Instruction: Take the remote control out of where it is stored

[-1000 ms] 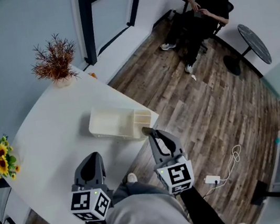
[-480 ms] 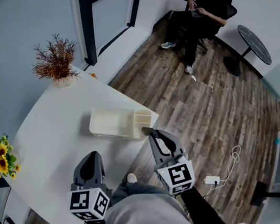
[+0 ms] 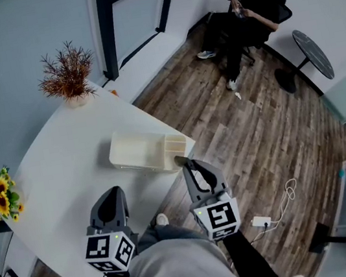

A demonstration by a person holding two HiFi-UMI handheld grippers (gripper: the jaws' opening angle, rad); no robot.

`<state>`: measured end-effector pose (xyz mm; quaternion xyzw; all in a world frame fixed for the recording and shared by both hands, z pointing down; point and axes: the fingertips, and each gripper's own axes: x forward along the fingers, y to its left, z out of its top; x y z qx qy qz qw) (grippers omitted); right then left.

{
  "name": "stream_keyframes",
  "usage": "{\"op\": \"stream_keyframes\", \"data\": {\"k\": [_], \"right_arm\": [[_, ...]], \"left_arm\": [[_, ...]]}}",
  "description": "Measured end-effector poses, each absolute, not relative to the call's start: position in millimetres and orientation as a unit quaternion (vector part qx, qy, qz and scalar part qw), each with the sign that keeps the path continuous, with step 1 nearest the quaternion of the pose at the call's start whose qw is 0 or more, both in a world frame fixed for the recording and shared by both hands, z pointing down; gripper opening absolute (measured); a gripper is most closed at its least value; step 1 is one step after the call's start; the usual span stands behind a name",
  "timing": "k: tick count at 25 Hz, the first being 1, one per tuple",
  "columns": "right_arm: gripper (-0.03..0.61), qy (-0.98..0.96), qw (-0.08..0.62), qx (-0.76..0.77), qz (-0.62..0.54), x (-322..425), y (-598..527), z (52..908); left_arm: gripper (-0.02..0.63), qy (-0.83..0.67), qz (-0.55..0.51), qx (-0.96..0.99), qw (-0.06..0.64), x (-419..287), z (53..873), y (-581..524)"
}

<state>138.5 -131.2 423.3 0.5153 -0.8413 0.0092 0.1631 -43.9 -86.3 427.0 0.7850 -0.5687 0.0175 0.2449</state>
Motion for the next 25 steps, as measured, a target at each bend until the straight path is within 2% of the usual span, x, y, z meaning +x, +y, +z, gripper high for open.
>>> {"op": "stream_keyframes", "data": {"k": [25], "right_arm": [[0.068,-0.842,0.165,0.514,0.005,137.9,-129.9,421.3]], "left_arm": [[0.009,-0.569,0.017,0.784,0.248,-42.3,428.7,-84.3]]}}
